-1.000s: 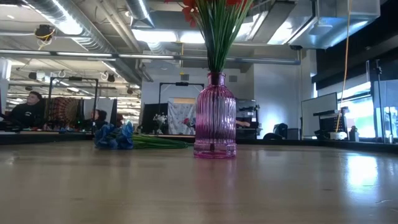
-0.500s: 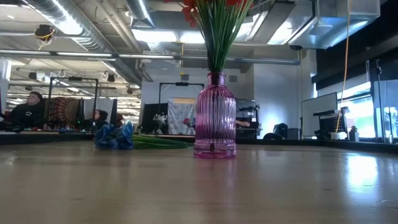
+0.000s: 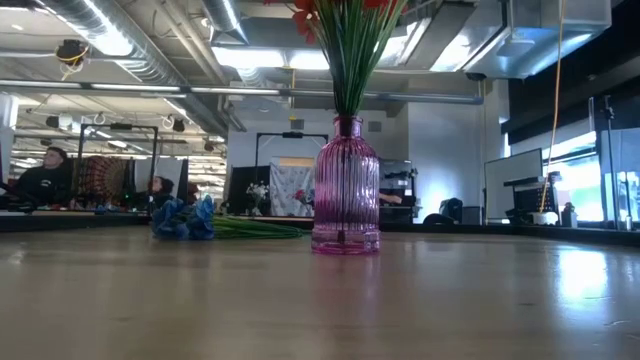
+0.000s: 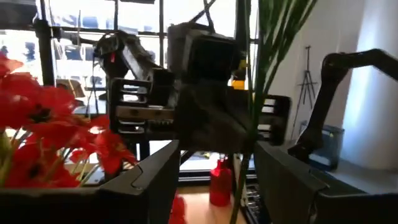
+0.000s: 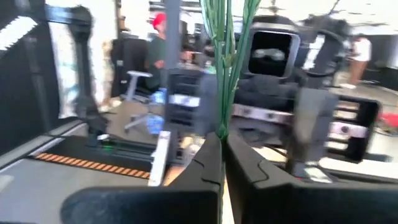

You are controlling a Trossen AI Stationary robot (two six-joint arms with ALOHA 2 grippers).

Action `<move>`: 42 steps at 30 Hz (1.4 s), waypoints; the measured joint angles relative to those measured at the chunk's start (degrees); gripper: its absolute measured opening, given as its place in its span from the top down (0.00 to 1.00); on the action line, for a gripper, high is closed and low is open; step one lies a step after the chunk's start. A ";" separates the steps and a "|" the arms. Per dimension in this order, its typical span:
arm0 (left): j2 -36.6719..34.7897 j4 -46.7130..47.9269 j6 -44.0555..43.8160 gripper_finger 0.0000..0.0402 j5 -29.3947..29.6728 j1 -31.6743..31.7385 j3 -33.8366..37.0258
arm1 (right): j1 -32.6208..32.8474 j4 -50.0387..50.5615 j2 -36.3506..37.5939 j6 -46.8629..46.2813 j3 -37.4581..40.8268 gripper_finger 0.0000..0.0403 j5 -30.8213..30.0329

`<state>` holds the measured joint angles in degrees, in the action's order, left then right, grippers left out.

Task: Sort flowers into vase by color
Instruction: Put the bottom blue flowers into the transparent vase

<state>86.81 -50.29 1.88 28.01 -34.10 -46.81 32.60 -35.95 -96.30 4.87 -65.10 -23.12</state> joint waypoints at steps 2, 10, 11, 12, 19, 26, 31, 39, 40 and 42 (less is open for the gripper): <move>0.43 -0.81 0.05 0.50 -2.26 0.80 0.02 | -1.08 0.05 -0.10 -0.39 0.00 0.99 -0.76; 0.37 -5.94 0.58 0.50 -3.55 1.40 0.04 | -3.14 -0.19 -0.10 -2.15 0.00 0.99 1.81; 0.37 -6.00 0.12 0.50 -3.58 1.63 0.04 | -3.34 -0.11 -0.10 -2.19 0.00 0.99 2.07; 0.37 -5.99 -0.19 0.51 -3.56 1.86 0.04 | -3.43 0.05 -0.10 -2.43 0.00 0.99 2.16; 0.37 -5.94 -3.29 0.66 -3.71 3.45 0.04 | -3.48 0.17 -0.10 -3.09 0.00 0.94 2.02; 0.34 -5.91 -1.68 0.93 -4.03 1.50 0.04 | -3.37 0.28 -0.10 -3.07 0.00 0.86 2.66; -0.36 -3.97 -1.10 0.97 0.02 -1.60 0.04 | -3.33 -0.07 -0.10 -3.07 -0.04 0.68 6.83; -8.15 7.08 2.64 0.97 2.70 -8.15 0.09 | -0.47 -1.94 -0.10 2.49 -0.37 0.35 7.20; -9.33 9.82 2.79 0.97 3.06 -8.95 0.09 | 0.14 -2.50 -0.10 3.51 -0.37 0.33 7.19; -11.67 15.25 2.76 0.97 6.59 -10.68 0.15 | 1.32 -3.59 -0.08 5.67 -0.38 0.28 7.20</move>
<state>75.14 -35.04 4.64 34.60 -44.78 -46.66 33.93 -39.54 -96.38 10.54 -65.48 -15.92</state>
